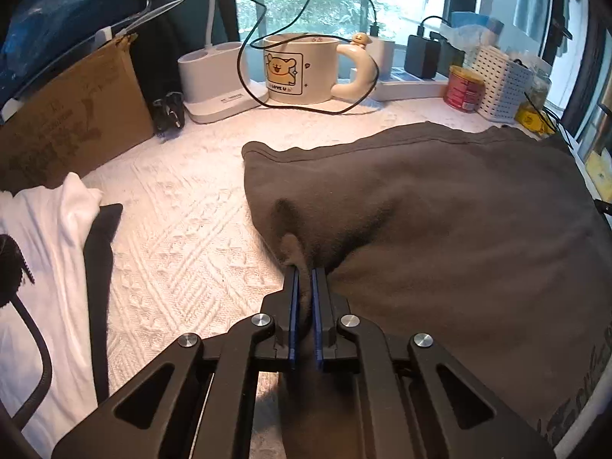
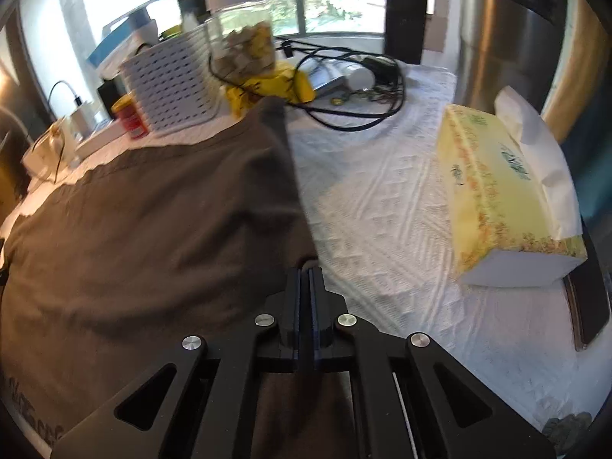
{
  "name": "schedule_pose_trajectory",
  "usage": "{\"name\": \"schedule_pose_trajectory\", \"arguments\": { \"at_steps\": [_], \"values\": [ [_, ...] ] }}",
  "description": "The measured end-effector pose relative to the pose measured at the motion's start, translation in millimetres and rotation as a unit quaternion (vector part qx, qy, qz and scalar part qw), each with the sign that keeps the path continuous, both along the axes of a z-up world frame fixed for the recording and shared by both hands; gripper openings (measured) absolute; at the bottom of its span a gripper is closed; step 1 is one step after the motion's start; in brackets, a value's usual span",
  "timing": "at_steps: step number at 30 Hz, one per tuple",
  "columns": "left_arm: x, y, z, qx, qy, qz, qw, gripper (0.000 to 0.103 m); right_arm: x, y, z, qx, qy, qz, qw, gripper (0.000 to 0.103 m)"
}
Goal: Fold small clothes
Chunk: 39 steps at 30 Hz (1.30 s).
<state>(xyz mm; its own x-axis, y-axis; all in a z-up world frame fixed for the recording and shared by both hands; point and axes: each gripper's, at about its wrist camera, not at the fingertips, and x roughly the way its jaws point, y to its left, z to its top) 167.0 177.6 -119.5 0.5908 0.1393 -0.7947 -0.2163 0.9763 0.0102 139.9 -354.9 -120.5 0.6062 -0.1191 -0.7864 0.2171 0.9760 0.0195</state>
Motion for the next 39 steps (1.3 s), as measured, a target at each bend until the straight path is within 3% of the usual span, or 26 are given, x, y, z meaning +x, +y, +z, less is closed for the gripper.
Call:
{"name": "schedule_pose_trajectory", "arguments": {
  "at_steps": [4, 6, 8, 11, 13, 14, 15, 19, 23, 29, 35, 37, 39],
  "values": [
    [1.3, 4.1, 4.0, 0.0, 0.011, 0.015, 0.9998, 0.011, -4.9, 2.0, 3.0, -0.006, 0.001, -0.013, 1.0, 0.006],
    [-1.9, 4.4, 8.7, 0.012, 0.004, 0.022, 0.9997, 0.011, -13.1, 2.4, 7.8, -0.003, -0.003, -0.02, 1.0, 0.015],
    [-7.0, 1.8, 16.3, 0.024, -0.008, 0.019, 0.9995, 0.011, -23.4, 3.4, 13.6, -0.003, -0.012, -0.025, 1.0, 0.039],
    [-16.0, -1.4, 27.0, 0.016, -0.023, 0.011, 0.9995, 0.013, -45.5, 6.1, 21.0, 0.0, -0.017, -0.033, 0.999, 0.044],
    [-22.3, -5.8, 32.5, 0.014, -0.034, 0.005, 0.9993, 0.03, -61.0, 7.2, 24.3, -0.001, -0.02, -0.042, 0.999, 0.044],
    [-25.5, -7.5, 34.5, 0.011, -0.04, 0.005, 0.9991, 0.047, -71.2, 7.8, 25.8, 0.0, -0.02, -0.048, 0.999, 0.044],
    [-29.5, -10.0, 36.8, 0.008, -0.049, 0.002, 0.9988, 0.057, -79.1, 8.3, 26.6, 0.002, -0.02, -0.051, 0.998, 0.044],
    [-37.8, -21.7, 41.3, -0.001, -0.061, -0.014, 0.998, 0.058, -107.0, 10.7, 27.1, 0.014, -0.02, -0.068, 0.997, 0.045],
    [-49.1, -33.6, 46.6, -0.013, -0.073, -0.032, 0.9968, 0.058, -134.6, 18.2, 24.7, 0.03, -0.019, -0.073, 0.997, 0.058],
    [-64.5, -39.8, 49.4, -0.027, -0.08, -0.042, 0.9955, 0.058, -161.2, 21.6, 15.6, 0.065, -0.012, -0.092, 0.994, 0.058],
    [-73.8, -35.6, 51.1, -0.03, -0.083, -0.039, 0.9953, 0.058, -169.2, 30.2, 2.3, 0.097, 0.003, -0.097, 0.99, 0.059],
    [-76.1, -32.5, 51.4, -0.03, -0.084, -0.037, 0.9954, 0.058, -168.2, 37.7, 0.3, 0.099, 0.0, -0.091, 0.991, 0.069],
    [-77.5, -29.3, 51.3, -0.032, -0.084, -0.034, 0.9954, 0.058, -162.2, 42.7, 0.1, 0.114, -0.005, -0.086, 0.99, 0.07]
  ]
}}
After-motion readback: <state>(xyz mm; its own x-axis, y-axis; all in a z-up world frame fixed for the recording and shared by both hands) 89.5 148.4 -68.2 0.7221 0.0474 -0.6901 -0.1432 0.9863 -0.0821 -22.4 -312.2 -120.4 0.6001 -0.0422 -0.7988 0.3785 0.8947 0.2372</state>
